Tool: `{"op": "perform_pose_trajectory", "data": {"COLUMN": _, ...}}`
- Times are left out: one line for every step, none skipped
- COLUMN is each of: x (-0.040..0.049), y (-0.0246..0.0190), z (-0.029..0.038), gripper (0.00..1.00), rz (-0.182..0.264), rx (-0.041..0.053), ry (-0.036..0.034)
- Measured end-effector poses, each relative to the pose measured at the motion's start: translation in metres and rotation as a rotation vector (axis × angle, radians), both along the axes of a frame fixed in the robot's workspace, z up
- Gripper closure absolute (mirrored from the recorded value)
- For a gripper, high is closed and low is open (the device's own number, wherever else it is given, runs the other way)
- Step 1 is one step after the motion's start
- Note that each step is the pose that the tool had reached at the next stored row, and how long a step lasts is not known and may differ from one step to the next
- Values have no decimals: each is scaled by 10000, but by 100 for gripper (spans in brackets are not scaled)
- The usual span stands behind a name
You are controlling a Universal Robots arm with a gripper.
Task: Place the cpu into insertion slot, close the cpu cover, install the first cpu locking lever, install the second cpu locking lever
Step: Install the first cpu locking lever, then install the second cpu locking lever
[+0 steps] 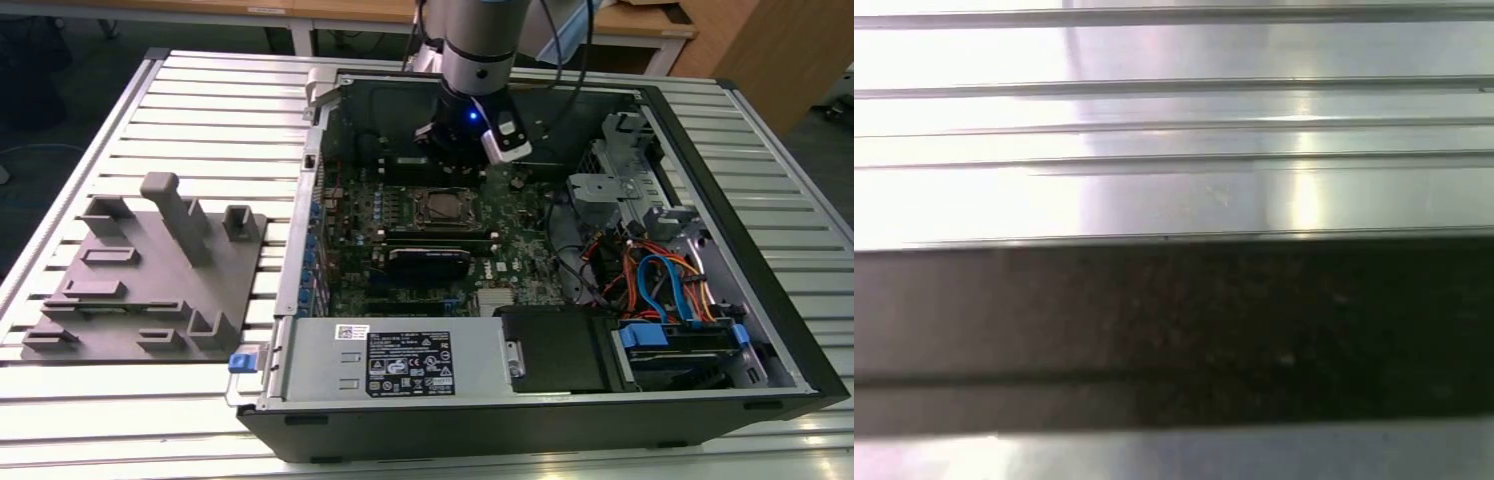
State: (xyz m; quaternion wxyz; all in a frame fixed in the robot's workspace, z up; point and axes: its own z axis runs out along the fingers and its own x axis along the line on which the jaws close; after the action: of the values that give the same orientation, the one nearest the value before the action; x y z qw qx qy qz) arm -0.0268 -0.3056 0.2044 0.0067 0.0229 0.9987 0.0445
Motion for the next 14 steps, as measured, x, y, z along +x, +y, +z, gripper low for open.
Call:
{"op": "perform_pose_trajectory", "data": {"x": 0, "y": -1, "z": 22, "gripper": 89, "rz": 0, "rx": 0, "ry": 0}}
{"op": "perform_pose_trajectory", "data": {"x": 0, "y": 0, "z": 32, "gripper": 89, "rz": 0, "rx": -1, "ry": 1}}
{"op": "perform_pose_trajectory", "data": {"x": 0, "y": -2, "z": 32, "gripper": 89, "rz": 1, "rx": 2, "ry": -1}}
{"op": "perform_pose_trajectory", "data": {"x": 0, "y": -10, "z": 32, "gripper": 89, "rz": 2, "rx": 1, "ry": 0}}
{"op": "perform_pose_trajectory", "data": {"x": 0, "y": -30, "z": 32, "gripper": 89, "rz": 1, "rx": 1, "ry": 0}}
{"op": "perform_pose_trajectory", "data": {"x": 0, "y": -57, "z": 31, "gripper": 89, "rz": 0, "rx": 0, "ry": 1}}
{"op": "perform_pose_trajectory", "data": {"x": -1, "y": -79, "z": 31, "gripper": 89, "rz": 0, "rx": -1, "ry": 1}}
{"op": "perform_pose_trajectory", "data": {"x": 0, "y": -89, "z": 31, "gripper": 89, "rz": 0, "rx": -1, "ry": 0}}
{"op": "perform_pose_trajectory", "data": {"x": -1, "y": -90, "z": 30, "gripper": 89, "rz": 0, "rx": 1, "ry": 0}}
{"op": "perform_pose_trajectory", "data": {"x": -1, "y": -92, "z": 30, "gripper": 89, "rz": -2, "rx": 0, "ry": 0}}
{"op": "perform_pose_trajectory", "data": {"x": 0, "y": -105, "z": 31, "gripper": 89, "rz": 0, "rx": -1, "ry": 1}}
{"op": "perform_pose_trajectory", "data": {"x": 0, "y": -116, "z": 31, "gripper": 89, "rz": 0, "rx": -1, "ry": 1}}
{"op": "perform_pose_trajectory", "data": {"x": -1, "y": -117, "z": 31, "gripper": 89, "rz": 0, "rx": -1, "ry": 1}}
{"op": "perform_pose_trajectory", "data": {"x": 0, "y": -118, "z": 31, "gripper": 89, "rz": 0, "rx": -1, "ry": 1}}
